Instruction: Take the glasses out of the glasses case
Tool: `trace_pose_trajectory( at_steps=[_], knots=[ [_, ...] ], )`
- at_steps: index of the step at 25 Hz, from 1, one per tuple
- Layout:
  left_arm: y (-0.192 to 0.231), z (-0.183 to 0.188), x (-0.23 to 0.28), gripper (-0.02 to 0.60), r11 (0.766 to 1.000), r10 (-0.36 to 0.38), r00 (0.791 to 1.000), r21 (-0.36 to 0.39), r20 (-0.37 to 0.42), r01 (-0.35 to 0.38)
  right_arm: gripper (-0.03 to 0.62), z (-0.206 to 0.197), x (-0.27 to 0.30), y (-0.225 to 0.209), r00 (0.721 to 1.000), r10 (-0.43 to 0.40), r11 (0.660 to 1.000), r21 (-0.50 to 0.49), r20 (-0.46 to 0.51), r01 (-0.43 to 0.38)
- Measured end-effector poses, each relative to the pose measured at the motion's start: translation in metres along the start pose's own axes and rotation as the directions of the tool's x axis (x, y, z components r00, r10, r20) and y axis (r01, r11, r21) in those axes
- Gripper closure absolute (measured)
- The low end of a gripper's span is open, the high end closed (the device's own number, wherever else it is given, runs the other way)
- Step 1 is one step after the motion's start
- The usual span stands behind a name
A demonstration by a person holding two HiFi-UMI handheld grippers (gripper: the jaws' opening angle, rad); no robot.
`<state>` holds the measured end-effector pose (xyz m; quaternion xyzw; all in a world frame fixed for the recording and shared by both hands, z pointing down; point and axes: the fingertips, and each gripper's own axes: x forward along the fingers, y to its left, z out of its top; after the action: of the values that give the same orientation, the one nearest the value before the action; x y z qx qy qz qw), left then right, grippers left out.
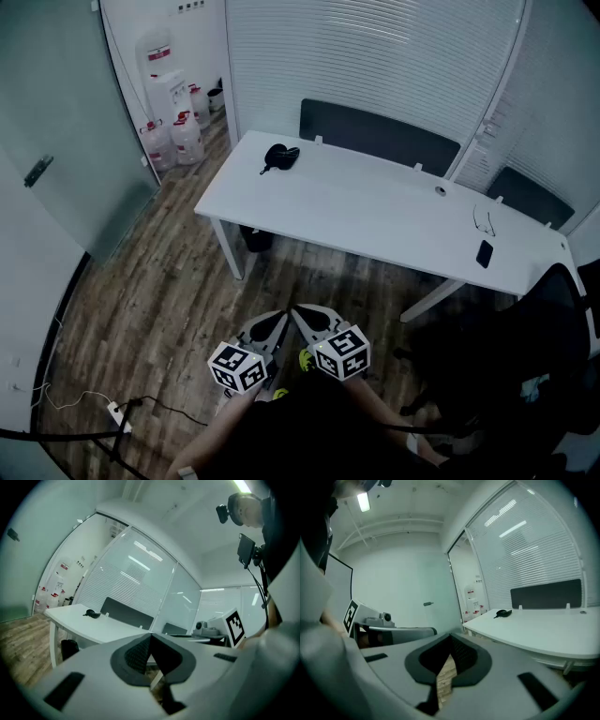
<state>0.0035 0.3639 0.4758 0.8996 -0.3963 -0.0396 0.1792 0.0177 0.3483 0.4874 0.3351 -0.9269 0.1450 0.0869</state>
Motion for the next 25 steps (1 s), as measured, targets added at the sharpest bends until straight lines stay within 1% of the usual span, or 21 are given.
trace_pose_trajectory(
  at_steps=[5,8,14,18,21,25],
  knots=[
    [0.000,-0.002,0.001,0.575,1.000,-0.010,1.000,0.000,-0.004,0.010,0.577,-0.001,0.000,0.000,1.000,0.001,1.000,0.027,0.013,-0.002],
    [-0.002,-0.004,0.000,0.575,1.000,-0.011,1.000,0.002,-0.007,0.011,0.577,-0.005,-0.004,0.007,0.999,0.031,0.999,0.031,0.012,-0.031],
    [-0.001,-0.002,-0.003,0.574,0.999,-0.003,1.000,0.033,0.007,0.003,0.579,-0.008,-0.006,0.015,0.999,0.052,0.999,-0.010,-0.015,-0.053],
    [-0.002,-0.002,-0.008,0.575,0.998,0.012,1.000,0.062,0.016,-0.013,0.579,-0.007,-0.008,0.022,0.998,0.063,0.996,-0.059,-0.008,-0.064],
    [0.001,-0.004,-0.013,0.575,0.998,0.017,1.000,0.059,0.011,-0.018,0.579,-0.007,-0.005,0.027,0.999,0.053,0.993,-0.102,-0.006,-0.053],
    [0.003,-0.006,-0.017,0.575,0.999,0.015,1.000,0.052,0.003,-0.015,0.579,-0.009,-0.002,0.029,1.000,0.028,0.993,-0.112,-0.002,-0.028]
  ],
)
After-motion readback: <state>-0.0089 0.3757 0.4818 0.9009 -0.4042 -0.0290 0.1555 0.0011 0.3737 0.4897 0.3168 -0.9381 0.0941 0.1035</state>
